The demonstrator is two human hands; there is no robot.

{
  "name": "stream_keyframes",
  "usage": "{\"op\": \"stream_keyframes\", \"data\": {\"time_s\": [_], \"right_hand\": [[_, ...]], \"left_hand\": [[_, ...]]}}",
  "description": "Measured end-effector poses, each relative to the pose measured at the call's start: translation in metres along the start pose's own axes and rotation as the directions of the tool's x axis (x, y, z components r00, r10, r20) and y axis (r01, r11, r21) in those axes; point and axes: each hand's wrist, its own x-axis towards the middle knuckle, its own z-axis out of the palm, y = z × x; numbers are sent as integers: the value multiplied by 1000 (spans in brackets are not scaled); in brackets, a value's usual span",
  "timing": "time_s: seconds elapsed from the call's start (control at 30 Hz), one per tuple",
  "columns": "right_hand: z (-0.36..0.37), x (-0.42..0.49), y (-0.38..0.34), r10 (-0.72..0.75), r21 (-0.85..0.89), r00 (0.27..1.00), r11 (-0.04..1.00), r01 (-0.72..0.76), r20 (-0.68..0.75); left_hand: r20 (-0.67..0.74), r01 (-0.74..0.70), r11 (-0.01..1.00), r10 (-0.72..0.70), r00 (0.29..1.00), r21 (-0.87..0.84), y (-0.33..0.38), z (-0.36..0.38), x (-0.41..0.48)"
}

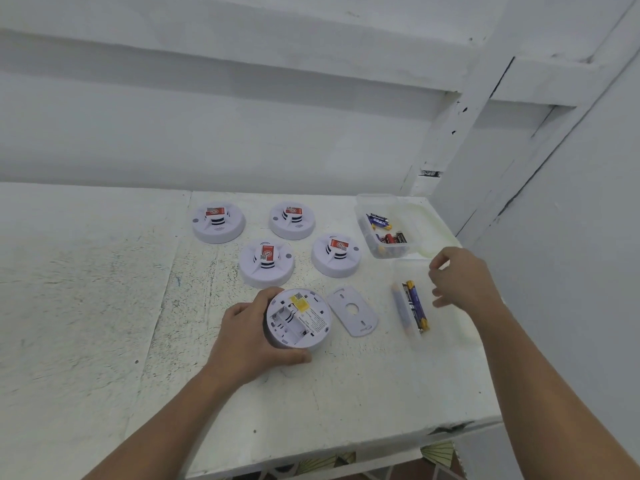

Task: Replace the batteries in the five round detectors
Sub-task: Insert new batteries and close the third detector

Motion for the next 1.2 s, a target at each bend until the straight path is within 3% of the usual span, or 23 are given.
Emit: {"op": "stream_keyframes", "data": {"time_s": [0.2, 0.3, 0.5, 0.63, 0.73, 0.97, 1.07, 1.2], "right_hand": [[4, 50, -43, -241, -22, 963, 971, 240, -125], [10, 68, -51, -300, -122, 950, 950, 289, -87], [34, 102, -71, -307, -256, 933, 902, 349, 189], [45, 111, -78, -206, -372, 909, 862, 343, 361], [50, 117, -77, -159, -413, 921, 857, 307, 355], [52, 114, -77, -239, -398, 914, 842, 363, 329], [49, 115, -77, -243, -305, 921, 891, 336, 303], [42, 117, -69, -110, 175, 978, 981, 79, 177]], "left_hand": [[-65, 35, 998, -32, 997, 54, 7, -3, 13], [-59, 9, 998, -6, 998, 63, 14, 0, 4], [-56, 21, 998, -18, 998, 52, 15, 0, 4], [-54, 30, 998, -27, 998, 59, 15, 0, 5], [-51, 37, 997, -33, 998, 68, 14, 0, 6], [-43, 43, 998, -40, 998, 54, 17, -1, 5], [-41, 49, 998, -47, 998, 49, 17, -1, 4], [-44, 46, 998, -44, 998, 51, 16, -1, 4]]}}
